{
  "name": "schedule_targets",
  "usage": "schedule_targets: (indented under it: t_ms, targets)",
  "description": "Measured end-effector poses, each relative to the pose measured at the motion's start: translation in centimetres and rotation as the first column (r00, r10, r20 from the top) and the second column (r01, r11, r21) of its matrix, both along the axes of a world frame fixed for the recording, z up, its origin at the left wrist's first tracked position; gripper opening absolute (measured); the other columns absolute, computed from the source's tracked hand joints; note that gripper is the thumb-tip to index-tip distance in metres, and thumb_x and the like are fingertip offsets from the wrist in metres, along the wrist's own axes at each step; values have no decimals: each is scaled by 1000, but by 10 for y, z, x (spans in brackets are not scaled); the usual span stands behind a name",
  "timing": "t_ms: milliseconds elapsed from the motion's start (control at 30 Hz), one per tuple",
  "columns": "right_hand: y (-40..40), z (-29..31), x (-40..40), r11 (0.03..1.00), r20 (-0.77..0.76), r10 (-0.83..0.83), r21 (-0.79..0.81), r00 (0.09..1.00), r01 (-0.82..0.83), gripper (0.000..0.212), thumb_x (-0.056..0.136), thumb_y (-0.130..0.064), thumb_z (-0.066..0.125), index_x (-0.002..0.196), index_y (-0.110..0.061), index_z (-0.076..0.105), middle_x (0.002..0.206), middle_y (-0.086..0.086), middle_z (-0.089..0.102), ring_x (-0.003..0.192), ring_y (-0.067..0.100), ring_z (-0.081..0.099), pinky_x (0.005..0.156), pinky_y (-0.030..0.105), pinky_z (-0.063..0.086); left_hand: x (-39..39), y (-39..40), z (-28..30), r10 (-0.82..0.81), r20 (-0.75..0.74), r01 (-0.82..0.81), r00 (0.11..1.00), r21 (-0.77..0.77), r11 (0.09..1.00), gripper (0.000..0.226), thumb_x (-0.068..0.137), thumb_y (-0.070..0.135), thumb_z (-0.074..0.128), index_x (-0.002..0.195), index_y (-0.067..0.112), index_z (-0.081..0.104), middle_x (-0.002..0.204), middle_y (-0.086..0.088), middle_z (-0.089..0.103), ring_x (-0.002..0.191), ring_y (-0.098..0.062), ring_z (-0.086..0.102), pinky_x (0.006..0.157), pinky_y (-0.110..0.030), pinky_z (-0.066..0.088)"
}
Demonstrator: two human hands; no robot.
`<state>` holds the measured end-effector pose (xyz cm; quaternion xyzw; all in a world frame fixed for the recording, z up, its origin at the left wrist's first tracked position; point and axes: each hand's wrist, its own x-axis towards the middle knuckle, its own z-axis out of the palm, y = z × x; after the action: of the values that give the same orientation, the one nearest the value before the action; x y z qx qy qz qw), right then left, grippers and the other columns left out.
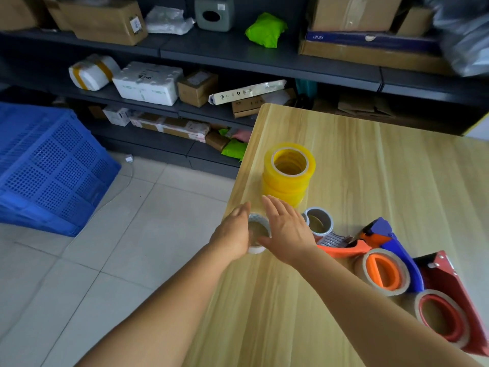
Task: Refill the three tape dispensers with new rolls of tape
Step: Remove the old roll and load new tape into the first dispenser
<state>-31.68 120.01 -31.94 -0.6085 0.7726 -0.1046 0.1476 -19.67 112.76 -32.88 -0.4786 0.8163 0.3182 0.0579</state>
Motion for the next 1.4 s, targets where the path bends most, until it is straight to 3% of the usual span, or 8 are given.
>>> schedule_targets:
  t_ms: [367,767,900,1000,1167,1267,1333,1400]
  targets:
    - [-13,34,-64,970,-49,-216,-123,975,208,88,82,-44,65,149,-16,16,156,2,20,141,23,20,112,37,22,-55,-44,49,-144,15,144,989,-235,961,79,93,32,53,151,27,-1,160,7,2,143,-24,21,106,-42,33]
    - [-51,27,-84,941,198,-334,18,922,337,115,73,-60,67,150,-9,0,159,7,4,140,33,19,111,39,24,-93,-75,49,-83,-29,81,996,-52,995,106,82,41,69,151,19,-9,161,-2,4,143,-28,22,110,-44,29]
    - [-52,23,-86,958,132,-288,43,949,284,71,80,-45,68,140,-25,37,159,6,-5,141,33,18,105,41,34,-92,-79,46,-31,-85,32,996,12,999,108,77,40,74,151,21,-3,160,-2,10,142,-27,24,108,-41,31]
    - [-51,17,-87,975,121,-220,8,968,221,36,87,-37,62,121,-26,58,160,0,0,145,30,5,109,39,29,-90,-78,43,-1,-158,3,987,14,1000,107,73,39,77,151,24,5,158,-2,18,139,-25,31,108,-40,35]
    - [-40,22,-94,947,247,-137,-250,959,200,28,86,-20,67,114,-20,64,156,0,22,146,20,7,118,33,5,-84,-78,48,82,-440,-40,895,104,994,81,82,52,62,148,32,19,152,4,30,134,-18,39,106,-40,38]
    - [-30,36,-92,877,271,-43,-451,962,167,27,81,-12,72,108,-11,69,146,5,38,133,-7,5,118,36,6,-87,-75,65,250,-557,-93,792,296,951,71,85,54,53,147,29,26,148,-1,40,131,-22,44,107,-45,38]
    - [-23,46,-88,876,266,-40,-455,963,162,29,82,-11,71,110,-12,67,138,-1,44,130,-12,5,118,35,4,-91,-69,74,317,-603,-105,732,360,927,75,81,49,59,146,28,28,144,-3,46,129,-23,47,105,-47,40]
    - [-17,54,-83,896,358,-84,-381,930,227,37,84,-12,64,120,-21,61,130,-12,45,137,-6,10,119,35,3,-93,-59,81,259,-634,-100,729,275,956,79,80,44,64,147,29,25,146,-1,43,131,-20,43,107,-45,39]
